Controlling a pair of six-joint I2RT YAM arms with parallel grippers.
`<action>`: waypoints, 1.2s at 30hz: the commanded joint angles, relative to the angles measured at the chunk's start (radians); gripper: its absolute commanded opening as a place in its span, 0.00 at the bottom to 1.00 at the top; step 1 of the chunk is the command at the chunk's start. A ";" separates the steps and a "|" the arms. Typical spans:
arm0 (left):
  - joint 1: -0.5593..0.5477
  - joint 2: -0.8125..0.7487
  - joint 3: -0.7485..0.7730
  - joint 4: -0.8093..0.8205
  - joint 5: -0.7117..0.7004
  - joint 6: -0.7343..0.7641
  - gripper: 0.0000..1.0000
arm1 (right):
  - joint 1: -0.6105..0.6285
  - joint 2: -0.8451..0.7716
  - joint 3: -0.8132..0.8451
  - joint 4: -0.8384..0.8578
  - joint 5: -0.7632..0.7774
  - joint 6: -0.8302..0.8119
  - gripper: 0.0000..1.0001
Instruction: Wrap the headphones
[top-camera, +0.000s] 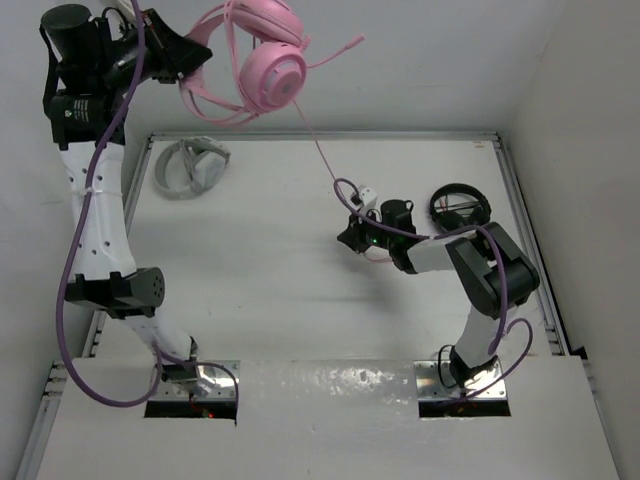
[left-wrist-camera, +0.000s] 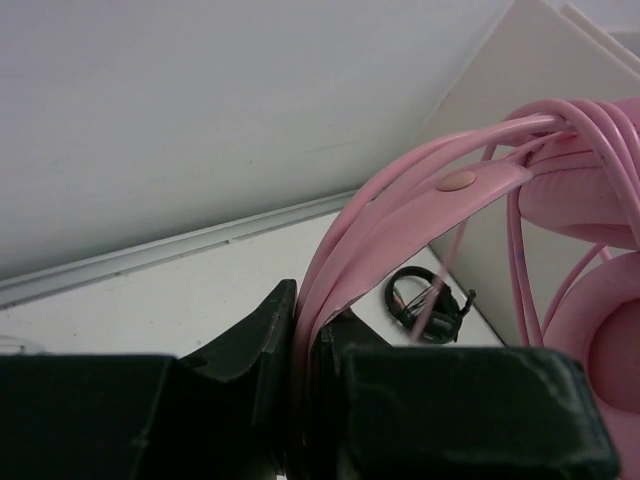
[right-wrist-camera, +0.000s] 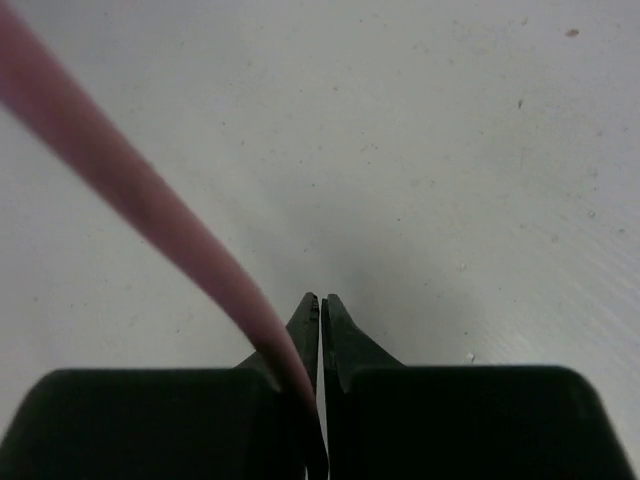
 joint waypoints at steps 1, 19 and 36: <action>0.048 -0.027 -0.026 0.207 -0.019 -0.131 0.00 | 0.056 0.008 0.042 -0.007 0.069 -0.042 0.00; -0.114 0.065 -0.660 0.736 -1.130 0.721 0.00 | 0.633 -0.543 0.502 -0.939 0.546 -0.684 0.00; -0.535 -0.412 -1.078 0.128 -0.646 1.010 0.00 | 0.129 -0.391 0.809 -0.776 0.683 -0.662 0.00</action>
